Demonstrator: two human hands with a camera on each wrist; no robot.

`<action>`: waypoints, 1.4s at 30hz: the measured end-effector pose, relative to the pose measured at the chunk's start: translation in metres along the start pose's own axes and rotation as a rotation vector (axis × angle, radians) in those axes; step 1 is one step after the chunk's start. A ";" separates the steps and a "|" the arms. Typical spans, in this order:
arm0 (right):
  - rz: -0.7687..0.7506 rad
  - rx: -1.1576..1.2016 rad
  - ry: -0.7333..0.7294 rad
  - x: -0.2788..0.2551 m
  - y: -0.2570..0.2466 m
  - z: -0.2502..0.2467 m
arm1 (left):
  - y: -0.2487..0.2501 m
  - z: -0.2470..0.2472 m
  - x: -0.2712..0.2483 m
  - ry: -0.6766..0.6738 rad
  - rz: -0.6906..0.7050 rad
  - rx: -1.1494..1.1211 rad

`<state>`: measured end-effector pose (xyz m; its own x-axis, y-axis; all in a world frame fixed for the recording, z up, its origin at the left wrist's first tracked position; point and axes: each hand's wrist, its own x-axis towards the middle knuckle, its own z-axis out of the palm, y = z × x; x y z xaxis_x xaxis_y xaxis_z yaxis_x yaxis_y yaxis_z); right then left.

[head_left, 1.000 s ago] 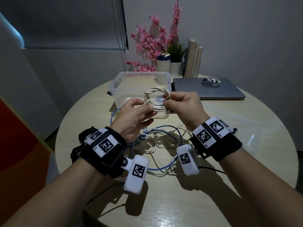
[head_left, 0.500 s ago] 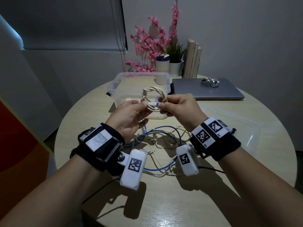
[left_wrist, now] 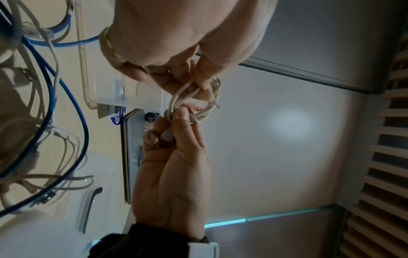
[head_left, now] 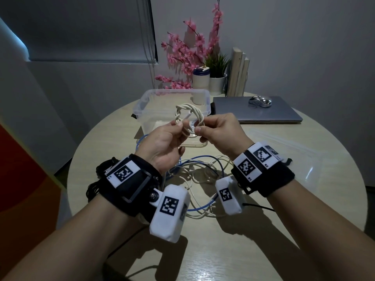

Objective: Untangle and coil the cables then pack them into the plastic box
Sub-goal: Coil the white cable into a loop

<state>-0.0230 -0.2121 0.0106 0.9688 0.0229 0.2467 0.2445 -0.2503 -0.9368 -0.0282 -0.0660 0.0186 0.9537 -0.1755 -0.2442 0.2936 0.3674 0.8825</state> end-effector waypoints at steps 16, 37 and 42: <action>0.058 0.230 -0.002 -0.005 -0.002 0.000 | -0.010 0.000 0.013 0.144 0.380 0.429; -0.021 0.274 -0.088 -0.014 -0.011 0.008 | -0.011 -0.006 0.025 0.141 0.372 0.510; -0.024 0.221 -0.123 -0.014 -0.012 0.010 | -0.012 -0.015 0.030 0.114 0.360 0.736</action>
<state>-0.0394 -0.1996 0.0158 0.9569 0.1472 0.2505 0.2576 -0.0308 -0.9658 -0.0024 -0.0621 -0.0047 0.9937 -0.0534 0.0990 -0.1108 -0.3159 0.9423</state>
